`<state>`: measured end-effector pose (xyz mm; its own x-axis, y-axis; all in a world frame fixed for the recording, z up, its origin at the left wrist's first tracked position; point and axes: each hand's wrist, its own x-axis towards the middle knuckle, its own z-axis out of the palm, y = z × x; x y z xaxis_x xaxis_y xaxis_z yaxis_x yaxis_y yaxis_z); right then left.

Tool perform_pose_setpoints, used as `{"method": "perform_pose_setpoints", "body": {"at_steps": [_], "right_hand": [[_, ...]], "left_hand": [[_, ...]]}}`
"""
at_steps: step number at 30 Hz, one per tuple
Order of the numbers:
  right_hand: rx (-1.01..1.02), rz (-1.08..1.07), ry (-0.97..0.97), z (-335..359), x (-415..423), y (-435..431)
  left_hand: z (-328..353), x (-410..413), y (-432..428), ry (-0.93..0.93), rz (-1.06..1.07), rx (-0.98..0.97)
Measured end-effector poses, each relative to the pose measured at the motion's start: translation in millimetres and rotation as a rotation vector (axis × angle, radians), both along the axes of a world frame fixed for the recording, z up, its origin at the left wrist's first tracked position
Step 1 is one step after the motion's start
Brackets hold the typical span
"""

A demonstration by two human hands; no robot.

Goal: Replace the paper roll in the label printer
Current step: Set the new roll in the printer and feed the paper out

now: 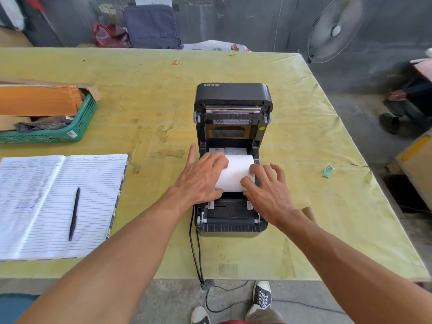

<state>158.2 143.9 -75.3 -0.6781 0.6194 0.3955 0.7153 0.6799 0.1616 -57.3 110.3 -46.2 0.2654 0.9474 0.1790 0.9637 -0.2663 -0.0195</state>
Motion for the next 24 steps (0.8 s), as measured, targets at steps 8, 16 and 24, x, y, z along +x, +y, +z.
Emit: {"method": "perform_pose_setpoints", "body": {"at_steps": [8,16,24], "right_hand": [[0.043,-0.068,0.039,-5,0,-6],[-0.105,-0.22,0.029,-8,-7,-20],[-0.285,-0.287,-0.115,1,-15,-20]], "left_hand": [[2,1,-5,-0.072,0.024,-0.019],[-10,3,-20,-0.07,0.097,0.15],[-27,13,-32,-0.089,0.069,0.311]]}}
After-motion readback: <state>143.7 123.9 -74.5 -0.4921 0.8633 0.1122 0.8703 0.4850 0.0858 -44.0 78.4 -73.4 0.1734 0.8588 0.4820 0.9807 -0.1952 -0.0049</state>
